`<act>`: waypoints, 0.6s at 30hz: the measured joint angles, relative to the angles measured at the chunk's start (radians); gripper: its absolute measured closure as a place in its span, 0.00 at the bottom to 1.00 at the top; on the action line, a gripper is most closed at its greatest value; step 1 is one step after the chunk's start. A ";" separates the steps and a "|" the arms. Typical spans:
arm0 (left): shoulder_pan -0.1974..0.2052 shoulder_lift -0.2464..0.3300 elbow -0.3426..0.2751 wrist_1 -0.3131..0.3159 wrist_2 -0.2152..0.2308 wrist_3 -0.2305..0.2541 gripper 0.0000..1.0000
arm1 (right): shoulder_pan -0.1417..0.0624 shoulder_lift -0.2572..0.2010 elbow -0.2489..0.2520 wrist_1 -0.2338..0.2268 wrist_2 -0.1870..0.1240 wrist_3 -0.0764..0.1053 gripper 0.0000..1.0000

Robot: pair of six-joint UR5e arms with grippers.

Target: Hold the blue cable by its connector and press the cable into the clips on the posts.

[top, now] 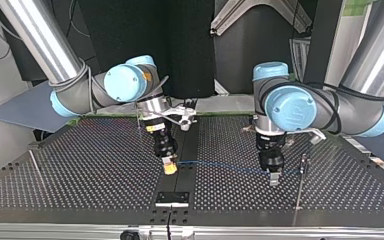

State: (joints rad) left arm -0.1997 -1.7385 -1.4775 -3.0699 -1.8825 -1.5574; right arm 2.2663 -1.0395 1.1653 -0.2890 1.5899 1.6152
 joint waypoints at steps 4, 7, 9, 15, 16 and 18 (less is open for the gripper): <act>-0.002 0.000 0.016 -0.001 0.004 -0.003 0.00 | -0.002 0.001 0.000 0.000 0.000 -0.001 1.00; -0.001 0.000 0.025 -0.002 0.006 -0.004 0.00 | -0.003 0.001 0.000 0.000 0.000 -0.002 1.00; 0.000 0.000 0.028 -0.005 0.005 -0.004 0.00 | -0.003 0.001 0.000 0.000 0.001 -0.002 1.00; 0.003 0.000 0.029 -0.003 0.003 -0.004 0.00 | -0.005 0.003 0.000 0.000 0.001 -0.002 1.00; 0.004 0.000 0.029 -0.001 0.003 -0.004 0.00 | -0.005 0.003 0.000 0.000 0.001 -0.001 1.00; 0.005 0.000 0.030 0.002 0.002 -0.004 0.00 | -0.005 0.003 0.000 0.000 0.000 -0.002 1.00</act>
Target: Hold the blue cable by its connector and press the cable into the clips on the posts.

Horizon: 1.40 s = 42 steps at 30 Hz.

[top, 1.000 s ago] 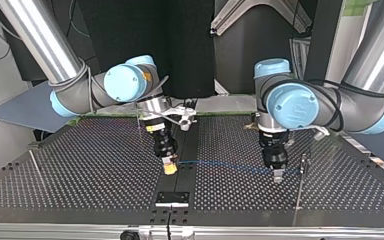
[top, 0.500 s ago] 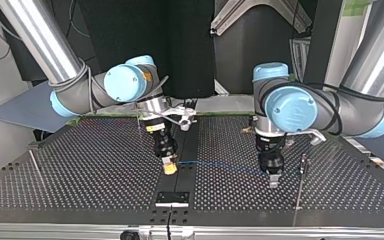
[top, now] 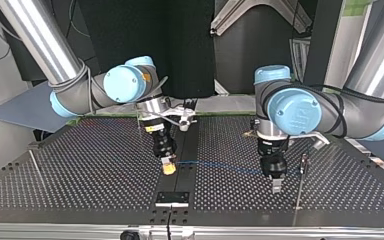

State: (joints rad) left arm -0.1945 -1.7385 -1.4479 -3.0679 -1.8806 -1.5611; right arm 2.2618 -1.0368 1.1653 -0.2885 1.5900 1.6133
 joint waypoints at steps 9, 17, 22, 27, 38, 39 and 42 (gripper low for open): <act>-0.003 0.000 0.000 0.003 -0.001 0.011 0.00 | 0.000 0.000 0.000 0.001 -0.002 -0.001 1.00; -0.007 0.000 -0.001 0.016 -0.016 0.023 1.00 | 0.000 0.000 0.000 0.003 -0.002 -0.001 1.00; -0.008 0.000 -0.001 0.033 -0.021 0.011 1.00 | -0.001 0.000 0.000 0.003 -0.002 -0.001 1.00; -0.009 0.000 -0.002 0.038 -0.017 0.003 1.00 | -0.001 0.000 0.000 0.002 -0.001 0.001 1.00; -0.010 0.000 -0.004 0.023 -0.035 -0.011 1.00 | -0.003 0.000 0.000 0.004 -0.001 0.001 1.00; -0.010 0.000 -0.004 0.020 -0.037 -0.010 1.00 | -0.004 0.000 0.000 0.005 0.000 0.001 1.00; -0.010 0.000 -0.004 0.008 -0.038 -0.009 1.00 | -0.006 0.000 0.000 0.006 0.001 0.001 1.00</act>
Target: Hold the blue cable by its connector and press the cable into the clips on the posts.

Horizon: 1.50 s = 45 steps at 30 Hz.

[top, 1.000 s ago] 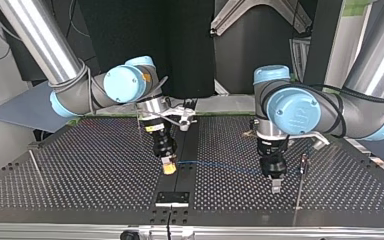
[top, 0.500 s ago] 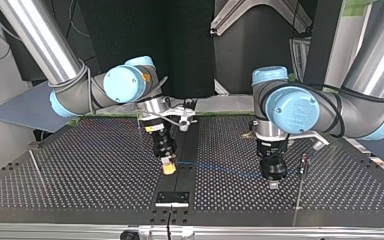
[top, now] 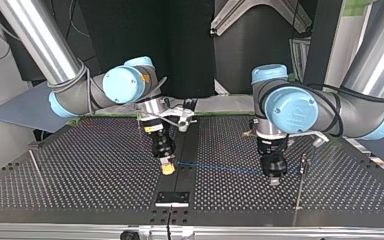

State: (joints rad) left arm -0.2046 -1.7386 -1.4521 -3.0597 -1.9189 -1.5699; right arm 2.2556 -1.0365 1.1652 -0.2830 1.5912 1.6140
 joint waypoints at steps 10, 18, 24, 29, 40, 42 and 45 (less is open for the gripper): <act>0.001 0.001 0.000 -0.007 0.004 -0.001 0.33 | -0.002 0.000 0.000 0.001 0.004 -0.001 1.00; 0.001 0.001 0.000 -0.007 -0.012 0.001 0.00 | -0.008 0.000 0.000 0.000 0.003 -0.001 1.00; 0.001 0.001 0.000 -0.007 -0.012 -0.002 0.07 | -0.007 0.000 0.001 0.000 0.003 -0.001 1.00; 0.004 0.000 0.000 0.003 -0.012 -0.002 0.24 | -0.007 0.000 0.003 0.000 0.003 -0.001 1.00; 0.003 0.000 0.000 0.012 -0.035 0.003 0.99 | -0.007 0.000 0.003 -0.001 0.003 -0.001 1.00; 0.002 0.001 0.000 0.012 -0.036 0.003 0.99 | -0.007 0.000 0.003 -0.001 0.003 -0.001 1.00; -0.001 0.001 0.000 0.011 -0.037 0.004 0.99 | -0.008 0.000 0.003 -0.001 0.003 -0.002 1.00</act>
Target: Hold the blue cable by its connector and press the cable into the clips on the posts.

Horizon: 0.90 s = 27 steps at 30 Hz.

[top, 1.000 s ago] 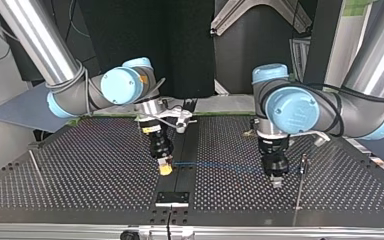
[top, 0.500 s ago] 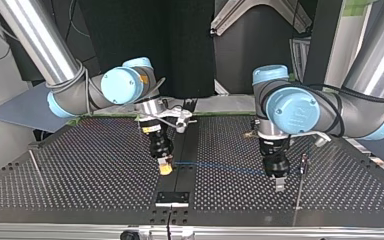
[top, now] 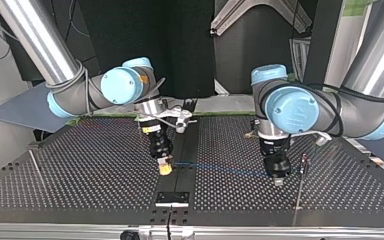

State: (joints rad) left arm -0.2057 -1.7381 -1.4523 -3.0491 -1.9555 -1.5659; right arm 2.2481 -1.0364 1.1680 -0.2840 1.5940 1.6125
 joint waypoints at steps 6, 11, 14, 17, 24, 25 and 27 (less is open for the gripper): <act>-0.003 0.000 0.000 -0.004 0.001 -0.003 0.99 | 0.000 0.000 0.000 0.001 0.000 0.001 1.00; -0.004 0.000 0.000 -0.006 0.001 -0.007 0.99 | 0.000 0.000 0.004 0.001 0.000 0.002 1.00; -0.007 0.000 -0.004 -0.006 0.002 -0.010 0.99 | -0.001 0.000 0.017 -0.001 0.002 0.002 1.00; -0.010 0.000 -0.017 0.001 0.004 -0.010 0.99 | -0.003 0.000 0.038 -0.002 0.004 0.004 1.00; -0.024 0.000 -0.076 0.054 0.011 -0.009 0.99 | -0.012 0.000 0.090 -0.003 0.005 0.008 1.00; -0.026 0.000 -0.084 0.062 0.012 -0.009 0.99 | -0.013 0.000 0.098 -0.003 0.005 0.009 1.00; -0.032 -0.001 -0.102 0.079 0.012 -0.008 0.99 | -0.015 0.000 0.116 -0.003 0.006 0.010 1.00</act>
State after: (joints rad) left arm -0.2373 -1.7386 -1.5542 -2.9697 -1.9432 -1.5742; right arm 2.2332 -1.0366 1.2838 -0.2871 1.6002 1.6223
